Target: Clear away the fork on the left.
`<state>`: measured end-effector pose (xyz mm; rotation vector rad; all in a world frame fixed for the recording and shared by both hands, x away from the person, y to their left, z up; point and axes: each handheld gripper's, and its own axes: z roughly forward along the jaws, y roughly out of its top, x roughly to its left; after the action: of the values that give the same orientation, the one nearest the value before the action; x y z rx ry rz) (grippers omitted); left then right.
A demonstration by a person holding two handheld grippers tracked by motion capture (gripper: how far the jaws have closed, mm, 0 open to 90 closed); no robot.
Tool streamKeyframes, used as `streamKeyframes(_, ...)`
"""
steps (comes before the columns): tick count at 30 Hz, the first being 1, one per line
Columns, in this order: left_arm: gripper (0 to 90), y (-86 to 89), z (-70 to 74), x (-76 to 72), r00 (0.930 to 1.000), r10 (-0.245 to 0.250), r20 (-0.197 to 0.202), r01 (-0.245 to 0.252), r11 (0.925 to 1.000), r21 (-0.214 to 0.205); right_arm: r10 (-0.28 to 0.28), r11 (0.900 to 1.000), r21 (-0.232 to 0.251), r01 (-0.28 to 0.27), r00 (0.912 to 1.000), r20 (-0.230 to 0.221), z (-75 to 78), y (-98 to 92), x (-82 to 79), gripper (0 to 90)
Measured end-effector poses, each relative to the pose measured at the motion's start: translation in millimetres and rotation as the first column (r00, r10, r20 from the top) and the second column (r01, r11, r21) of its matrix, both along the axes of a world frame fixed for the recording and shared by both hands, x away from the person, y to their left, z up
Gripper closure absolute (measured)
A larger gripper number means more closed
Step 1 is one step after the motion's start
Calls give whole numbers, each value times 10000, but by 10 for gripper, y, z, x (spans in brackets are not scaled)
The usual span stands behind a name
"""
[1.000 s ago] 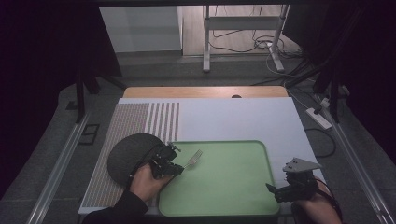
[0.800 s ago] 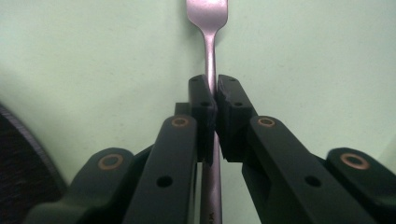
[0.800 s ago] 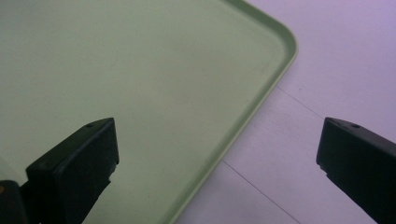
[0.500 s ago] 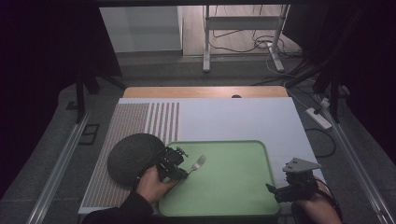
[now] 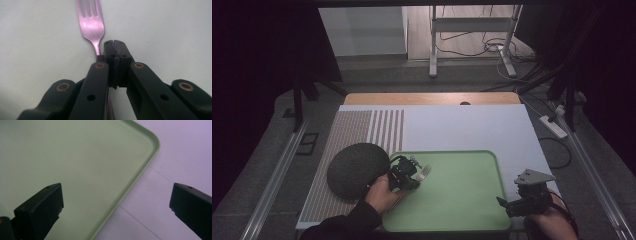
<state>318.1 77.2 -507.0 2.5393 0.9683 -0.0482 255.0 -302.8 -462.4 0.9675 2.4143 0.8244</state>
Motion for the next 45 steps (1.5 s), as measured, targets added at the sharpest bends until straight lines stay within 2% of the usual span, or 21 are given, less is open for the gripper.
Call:
streamKeyframes(2, 888, 97, -1, 36, 9994, 337, 40, -337, 9994, 80, 28, 10000, -4, -28, 10000, 13, -1, 1, -1, 0)
streamKeyframes(10, 887, 357, -18, 107, 9944, 1048, -150, -1049, 9945, -67, 37, 10000, 4, -37, 10000, 13, 0, 0, -3, 0)
streamKeyframes(26, 833, 591, -30, 122, 9868, 1565, -408, -1577, 9871, -278, 53, 10000, 7, -53, 10000, 14, 0, 0, -4, 0)
streamKeyframes(30, 777, 594, -10, 99, 9889, 1465, -236, -1472, 9885, -354, 59, 10000, 40, -59, 10000, 5, 0, -1, -3, 0)
streamKeyframes(31, 697, 587, 19, 86, 9896, 1422, -219, -1431, 9886, -470, 59, 10000, 23, -59, 10000, 4, 2, -2, -4, 0)
streamKeyframes(33, 623, 591, 46, 75, 9897, 1427, -60, -1429, 9888, -443, 57, 10000, 48, -57, 10000, -8, 1, -3, -2, 0)
streamKeyframes(34, 591, 591, 46, 75, 9897, 1427, -60, -1429, 9888, -443, 57, 10000, 48, -57, 10000, -8, 1, -3, -2, 0)
streamKeyframes(35, 591, 596, 58, 67, 9902, 1396, 83, -1392, 9893, -442, 56, 10000, 48, -56, 10000, -8, 1, -3, -3, 0)
streamKeyframes(37, 534, 610, 84, 50, 9910, 1289, 350, -1269, 9904, -544, 58, 10000, 27, -58, 10000, 12, 2, -2, -4, 0)
streamKeyframes(38, 500, 617, 96, 43, 9906, 1278, 484, -1247, 9902, -628, 61, 10000, 22, -61, 10000, 18, 2, -2, -5, 0)
streamKeyframes(39, 427, 628, 108, 37, 9905, 1231, 611, -1184, 9901, -758, 58, 10000, 24, -58, 10000, 14, 2, -2, -5, 0)
streamKeyframes(41, 359, 642, 115, 32, 9896, 1199, 797, -1126, 9895, -908, 55, 10000, 21, -55, 10000, 5, 2, -3, -4, 0)
streamKeyframes(42, 328, 657, 114, 33, 9880, 1331, 784, -1239, 9859, -1124, 55, 10000, 26, -55, 10000, 6, 2, -3, -4, 0)
streamKeyframes(43, 304, 657, 114, 33, 9880, 1331, 784, -1239, 9859, -1124, 55, 10000, 26, -55, 10000, 6, 2, -3, -4, 0)
streamKeyframes(45, 278, 678, 118, 37, 9881, 1382, 682, -1277, 9819, -1401, 54, 10000, 32, -54, 10000, 6, 3, -3, -4, 0)
